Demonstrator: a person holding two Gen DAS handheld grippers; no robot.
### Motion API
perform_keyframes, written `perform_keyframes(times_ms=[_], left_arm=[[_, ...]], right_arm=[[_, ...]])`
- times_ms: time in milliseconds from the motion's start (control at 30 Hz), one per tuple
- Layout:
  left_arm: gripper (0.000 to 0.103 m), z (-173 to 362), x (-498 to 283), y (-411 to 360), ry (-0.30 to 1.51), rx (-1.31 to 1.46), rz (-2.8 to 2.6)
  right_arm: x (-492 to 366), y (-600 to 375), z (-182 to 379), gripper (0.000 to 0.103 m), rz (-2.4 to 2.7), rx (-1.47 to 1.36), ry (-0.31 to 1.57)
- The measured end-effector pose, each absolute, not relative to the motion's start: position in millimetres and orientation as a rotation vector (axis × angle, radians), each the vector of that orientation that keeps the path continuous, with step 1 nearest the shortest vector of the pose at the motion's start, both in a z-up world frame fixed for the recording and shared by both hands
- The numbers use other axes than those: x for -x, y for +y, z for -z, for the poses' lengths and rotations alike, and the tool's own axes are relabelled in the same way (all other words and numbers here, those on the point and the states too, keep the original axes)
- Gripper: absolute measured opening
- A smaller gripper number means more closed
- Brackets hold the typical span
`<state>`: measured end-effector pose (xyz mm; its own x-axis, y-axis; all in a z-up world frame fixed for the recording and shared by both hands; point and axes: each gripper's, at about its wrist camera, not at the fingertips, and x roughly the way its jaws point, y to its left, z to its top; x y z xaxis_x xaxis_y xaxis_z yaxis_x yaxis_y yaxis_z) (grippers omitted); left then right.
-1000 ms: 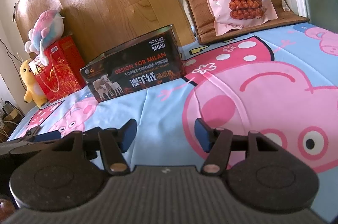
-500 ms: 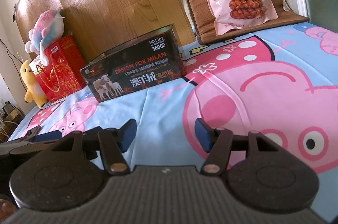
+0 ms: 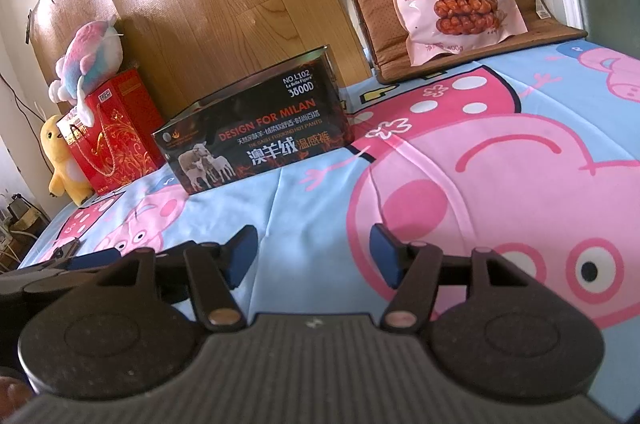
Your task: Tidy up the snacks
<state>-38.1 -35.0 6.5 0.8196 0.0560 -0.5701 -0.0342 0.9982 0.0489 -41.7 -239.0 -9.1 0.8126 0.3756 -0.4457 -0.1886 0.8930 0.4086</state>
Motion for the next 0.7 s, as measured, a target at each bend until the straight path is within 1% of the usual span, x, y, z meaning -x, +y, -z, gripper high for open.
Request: perform_keyframes(times_ms=[700], left_arm=[[0.103, -7.4, 37.2, -35.0, 0.605, -0.041, -0.063]], right_arm=[[41.4, -239.9, 9.4, 0.065, -0.310, -0.362, 0.544]])
